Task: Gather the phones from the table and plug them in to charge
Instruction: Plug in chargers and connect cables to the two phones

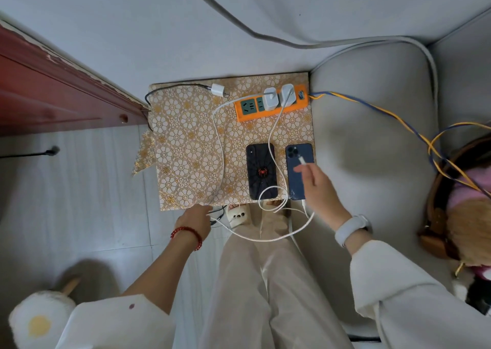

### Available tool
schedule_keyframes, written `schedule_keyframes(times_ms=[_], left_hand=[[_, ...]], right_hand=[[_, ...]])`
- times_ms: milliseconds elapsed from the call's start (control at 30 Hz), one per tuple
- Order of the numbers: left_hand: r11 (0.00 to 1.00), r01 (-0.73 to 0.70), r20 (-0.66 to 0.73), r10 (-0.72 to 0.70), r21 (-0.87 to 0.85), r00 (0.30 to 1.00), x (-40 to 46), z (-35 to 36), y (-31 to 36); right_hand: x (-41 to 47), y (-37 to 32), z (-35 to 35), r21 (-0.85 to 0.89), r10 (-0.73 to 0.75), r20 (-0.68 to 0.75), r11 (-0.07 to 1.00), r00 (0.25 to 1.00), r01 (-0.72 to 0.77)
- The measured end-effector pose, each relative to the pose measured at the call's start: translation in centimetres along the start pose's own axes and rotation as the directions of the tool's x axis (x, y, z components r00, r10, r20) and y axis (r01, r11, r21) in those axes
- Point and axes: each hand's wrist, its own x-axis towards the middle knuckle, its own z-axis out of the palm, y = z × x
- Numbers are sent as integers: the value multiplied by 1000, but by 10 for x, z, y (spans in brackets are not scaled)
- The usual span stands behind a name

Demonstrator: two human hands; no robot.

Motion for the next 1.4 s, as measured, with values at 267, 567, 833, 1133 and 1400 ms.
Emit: schedule_keyframes(times_ms=[267,567,833,1133,1400], left_hand=[[812,-31,-87,-25,-583,996,29,-4,60],[600,50,-16,-105,-798,994,61,17,106],[489,116,125,-14,-865,992,63,6,100],[470,40,-18,-119,-882,993,30,-11,67],[138,26,3,-159,-990,987,9,-24,57]], right_hand=[[24,10,59,-20,153,161,988,975,-152],[40,30,79,19,227,15,974,974,-227],[39,35,76,266,357,63,894,932,-361],[-16,66,54,-233,332,373,937,866,-259],[-47,38,48,-174,115,294,983,949,-65]])
